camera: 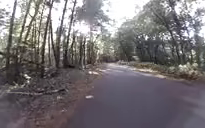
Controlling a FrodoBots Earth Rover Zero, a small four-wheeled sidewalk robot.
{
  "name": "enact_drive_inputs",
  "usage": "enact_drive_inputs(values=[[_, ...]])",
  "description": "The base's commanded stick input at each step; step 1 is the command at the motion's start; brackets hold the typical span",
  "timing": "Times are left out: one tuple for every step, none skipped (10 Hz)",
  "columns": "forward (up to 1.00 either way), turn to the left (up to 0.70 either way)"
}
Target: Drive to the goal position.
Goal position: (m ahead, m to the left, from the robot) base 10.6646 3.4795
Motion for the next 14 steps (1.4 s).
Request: enact_drive_inputs(values=[[0.70,-0.01],[0.70,-0.01],[0.70,-0.06],[0.70,-0.15],[0.70,-0.27],[0.70,-0.27],[0.70,-0.01],[0.70,-0.01],[0.70,-0.01],[0.70,-0.01],[0.70,-0.01],[0.70,-0.01],[0.70,-0.01],[0.70,-0.01]])
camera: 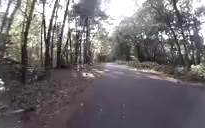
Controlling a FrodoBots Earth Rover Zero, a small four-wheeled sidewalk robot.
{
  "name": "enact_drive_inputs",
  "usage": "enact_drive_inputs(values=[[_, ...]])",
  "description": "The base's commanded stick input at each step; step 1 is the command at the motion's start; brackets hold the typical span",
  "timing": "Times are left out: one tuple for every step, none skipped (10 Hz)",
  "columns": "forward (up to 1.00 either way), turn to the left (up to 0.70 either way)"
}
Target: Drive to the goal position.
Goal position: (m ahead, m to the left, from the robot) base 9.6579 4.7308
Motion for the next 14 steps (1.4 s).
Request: enact_drive_inputs(values=[[0.70,-0.01],[0.70,-0.01],[0.70,-0.01],[0.70,-0.01],[0.70,-0.01],[0.70,-0.01],[0.70,-0.01],[0.70,-0.01],[0.70,-0.01],[0.70,-0.01],[0.70,-0.01],[0.70,-0.01],[0.70,-0.01],[0.70,-0.01]])
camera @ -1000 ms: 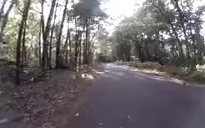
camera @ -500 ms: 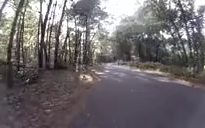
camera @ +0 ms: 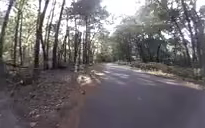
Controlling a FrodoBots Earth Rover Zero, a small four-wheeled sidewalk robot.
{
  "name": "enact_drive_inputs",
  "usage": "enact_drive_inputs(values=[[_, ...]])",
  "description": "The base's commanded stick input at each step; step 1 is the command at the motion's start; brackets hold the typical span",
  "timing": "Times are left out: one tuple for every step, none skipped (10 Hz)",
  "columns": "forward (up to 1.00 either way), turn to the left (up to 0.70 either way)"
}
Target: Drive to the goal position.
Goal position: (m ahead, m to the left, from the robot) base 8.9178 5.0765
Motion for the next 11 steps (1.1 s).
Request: enact_drive_inputs(values=[[0.70,-0.01],[0.70,-0.01],[0.70,-0.01],[0.70,-0.01],[0.70,-0.01],[0.70,-0.01],[0.70,-0.01],[0.70,-0.01],[0.70,-0.01],[0.70,-0.01],[0.70,-0.01]])
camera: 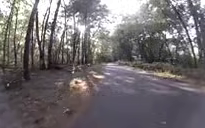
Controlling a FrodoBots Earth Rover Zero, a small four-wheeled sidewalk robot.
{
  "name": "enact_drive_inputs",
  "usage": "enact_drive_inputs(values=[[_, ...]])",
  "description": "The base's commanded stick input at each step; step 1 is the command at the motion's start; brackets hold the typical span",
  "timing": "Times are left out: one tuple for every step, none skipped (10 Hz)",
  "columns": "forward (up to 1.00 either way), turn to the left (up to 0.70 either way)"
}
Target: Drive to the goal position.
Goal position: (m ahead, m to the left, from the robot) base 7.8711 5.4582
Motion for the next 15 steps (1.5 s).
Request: enact_drive_inputs(values=[[0.70,-0.01],[0.70,-0.01],[0.70,-0.01],[0.70,-0.01],[0.70,-0.01],[0.70,-0.01],[0.70,-0.01],[0.70,-0.01],[0.70,-0.01],[0.70,-0.01],[0.70,-0.01],[0.70,-0.01],[0.70,-0.01],[0.70,-0.01],[0.70,-0.01]])
